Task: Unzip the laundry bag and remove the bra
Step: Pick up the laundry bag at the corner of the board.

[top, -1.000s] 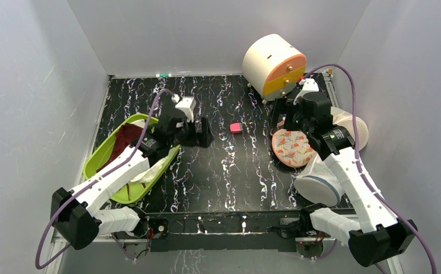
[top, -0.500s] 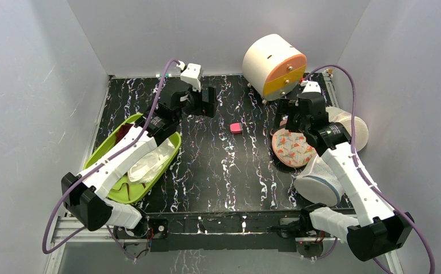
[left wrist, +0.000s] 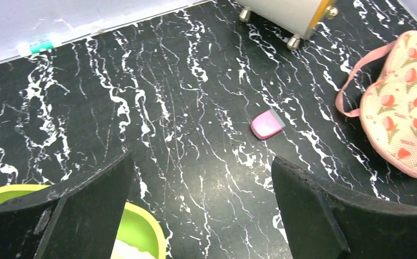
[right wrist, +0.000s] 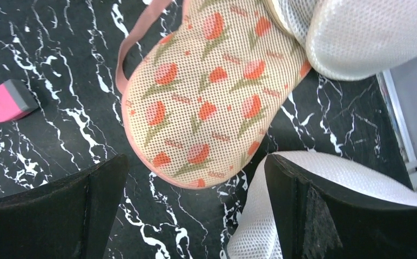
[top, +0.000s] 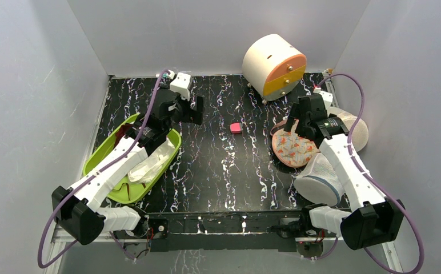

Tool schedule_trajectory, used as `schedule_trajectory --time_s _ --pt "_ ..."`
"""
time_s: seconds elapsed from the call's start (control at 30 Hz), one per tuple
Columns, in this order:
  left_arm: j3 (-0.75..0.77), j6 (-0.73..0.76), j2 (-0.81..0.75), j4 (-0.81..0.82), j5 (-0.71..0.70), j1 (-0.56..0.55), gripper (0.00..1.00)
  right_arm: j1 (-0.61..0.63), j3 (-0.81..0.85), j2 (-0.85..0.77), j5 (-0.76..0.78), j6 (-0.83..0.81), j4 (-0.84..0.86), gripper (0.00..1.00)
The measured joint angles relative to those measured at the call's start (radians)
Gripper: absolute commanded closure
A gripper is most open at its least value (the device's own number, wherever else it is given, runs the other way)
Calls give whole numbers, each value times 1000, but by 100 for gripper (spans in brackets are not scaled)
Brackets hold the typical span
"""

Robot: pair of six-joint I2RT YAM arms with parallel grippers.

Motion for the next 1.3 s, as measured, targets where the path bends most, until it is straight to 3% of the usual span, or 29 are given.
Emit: schedule_trajectory --time_s 0.47,0.7,0.87,1.03,1.3 --pt "0 -2 6 5 39 -1 2 -88 -4 -77 269 344 -324 2" --pt "0 3 6 13 38 -1 2 -114 -85 -26 314 444 -349 2" --pt "0 16 21 18 23 0 2 -115 -130 18 320 501 -341 9" --pt "-2 26 75 19 16 0 2 -121 -159 13 317 542 -319 28" --pt "-5 43 101 17 -6 2 2 -124 -221 -57 293 581 -279 92"
